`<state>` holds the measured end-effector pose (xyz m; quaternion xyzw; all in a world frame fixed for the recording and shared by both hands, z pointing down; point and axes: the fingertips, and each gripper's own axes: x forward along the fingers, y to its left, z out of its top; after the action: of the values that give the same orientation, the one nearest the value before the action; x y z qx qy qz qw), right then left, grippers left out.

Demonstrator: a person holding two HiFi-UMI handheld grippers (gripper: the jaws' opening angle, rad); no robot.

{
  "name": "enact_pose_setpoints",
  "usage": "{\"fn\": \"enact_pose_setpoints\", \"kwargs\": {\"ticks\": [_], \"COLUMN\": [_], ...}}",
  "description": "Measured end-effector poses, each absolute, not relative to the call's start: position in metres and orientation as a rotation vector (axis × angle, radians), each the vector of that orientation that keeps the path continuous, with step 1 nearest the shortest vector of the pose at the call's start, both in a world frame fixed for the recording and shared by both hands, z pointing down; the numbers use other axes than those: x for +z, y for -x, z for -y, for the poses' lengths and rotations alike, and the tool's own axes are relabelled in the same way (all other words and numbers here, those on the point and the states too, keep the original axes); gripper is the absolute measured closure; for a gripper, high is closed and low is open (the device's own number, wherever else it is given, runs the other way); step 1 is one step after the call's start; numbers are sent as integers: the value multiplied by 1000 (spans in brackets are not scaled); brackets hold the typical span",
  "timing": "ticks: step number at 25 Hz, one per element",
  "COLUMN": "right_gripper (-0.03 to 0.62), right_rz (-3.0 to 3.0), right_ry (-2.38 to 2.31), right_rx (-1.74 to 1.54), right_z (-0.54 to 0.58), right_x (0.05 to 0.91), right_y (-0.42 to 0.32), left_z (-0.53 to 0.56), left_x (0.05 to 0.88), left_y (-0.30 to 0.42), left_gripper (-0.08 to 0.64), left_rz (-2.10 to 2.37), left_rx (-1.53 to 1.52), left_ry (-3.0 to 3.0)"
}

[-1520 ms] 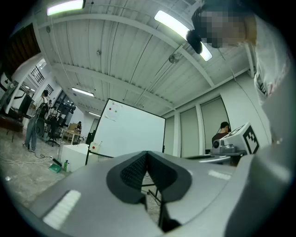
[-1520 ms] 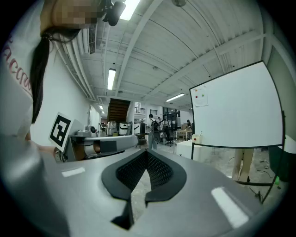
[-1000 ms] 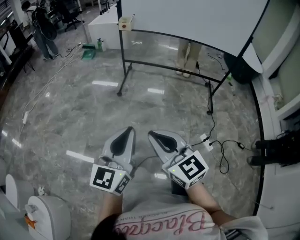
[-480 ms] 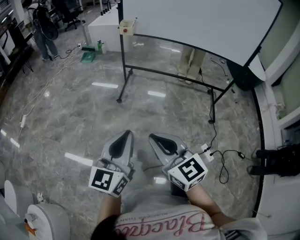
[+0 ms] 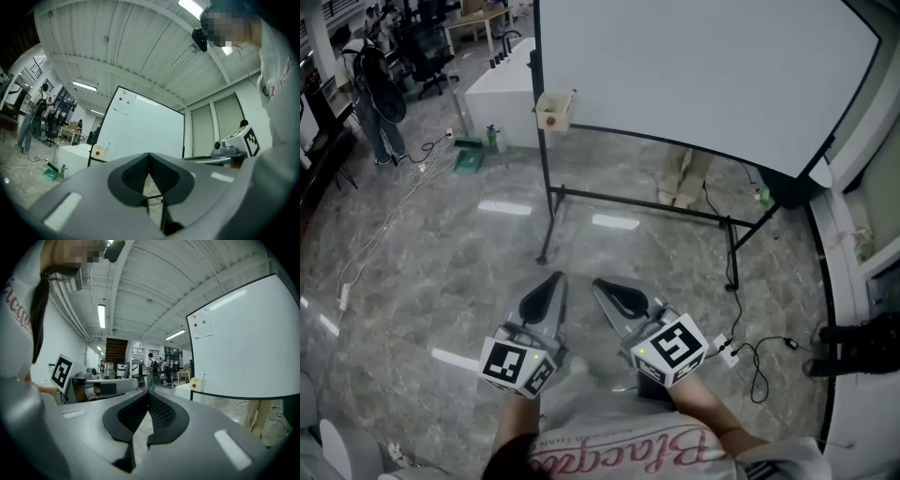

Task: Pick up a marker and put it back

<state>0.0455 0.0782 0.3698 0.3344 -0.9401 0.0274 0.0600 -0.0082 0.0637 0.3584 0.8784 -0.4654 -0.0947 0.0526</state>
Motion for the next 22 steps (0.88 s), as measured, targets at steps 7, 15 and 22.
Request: {"fn": "enact_pose_setpoints", "kwargs": {"ticks": [7,15,22], "right_gripper": [591,591,591], "right_rz": [2838,2807,2838], "right_ry": [-1070,-1086,-1031], "right_rx": [97,166,158], "right_z": [-1,70,158], "right_x": [365,383,381], "right_y": [-22,-19,-11], "left_z": [12,78,159], "left_x": [354,366,366], "left_y": [25,40,50], "left_gripper": [560,560,560], "left_rz": [1353,1352,1418], "left_rx": [-270,-284,-289], "left_ry": [-2695,-2641,-2610]}}
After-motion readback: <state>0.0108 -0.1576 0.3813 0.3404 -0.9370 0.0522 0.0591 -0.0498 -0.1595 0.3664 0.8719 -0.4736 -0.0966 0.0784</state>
